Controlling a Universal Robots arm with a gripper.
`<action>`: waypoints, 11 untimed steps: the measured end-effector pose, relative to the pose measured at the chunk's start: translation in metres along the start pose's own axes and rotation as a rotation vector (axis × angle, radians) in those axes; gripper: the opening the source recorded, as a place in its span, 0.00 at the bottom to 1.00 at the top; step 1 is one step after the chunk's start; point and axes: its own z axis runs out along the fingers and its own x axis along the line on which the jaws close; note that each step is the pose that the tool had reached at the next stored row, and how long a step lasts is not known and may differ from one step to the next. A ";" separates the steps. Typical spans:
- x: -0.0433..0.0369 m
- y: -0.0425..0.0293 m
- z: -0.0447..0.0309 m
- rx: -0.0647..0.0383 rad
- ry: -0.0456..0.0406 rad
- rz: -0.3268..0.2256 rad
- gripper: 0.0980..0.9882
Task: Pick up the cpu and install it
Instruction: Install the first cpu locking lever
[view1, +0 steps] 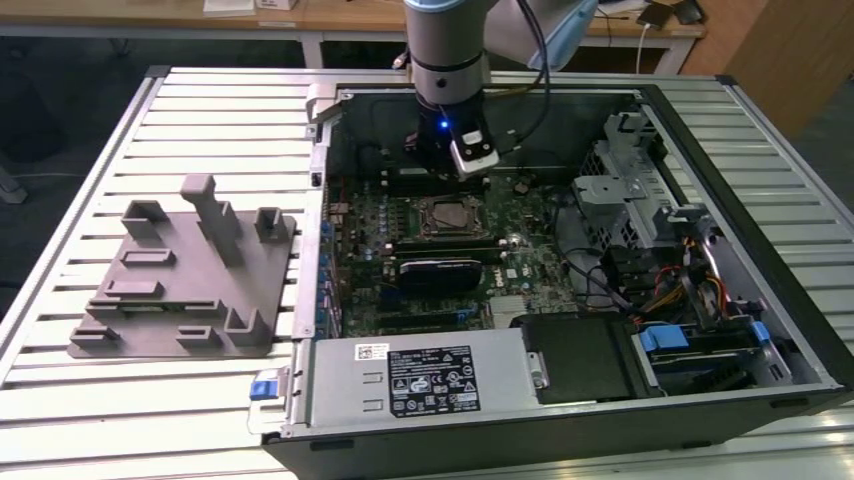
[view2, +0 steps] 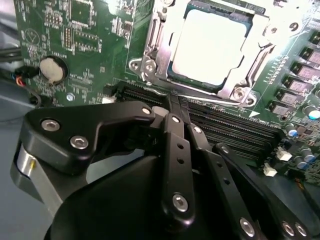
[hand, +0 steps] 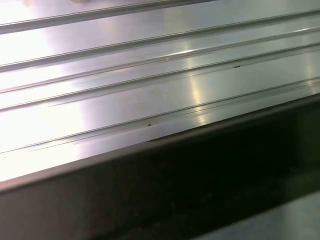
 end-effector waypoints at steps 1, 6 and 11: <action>0.0001 -0.0001 0.0004 0.002 -0.0014 0.009 0.01; 0.0004 -0.0004 0.0030 0.009 -0.0067 0.048 0.01; 0.0007 -0.0007 0.0055 0.012 -0.0104 0.080 0.01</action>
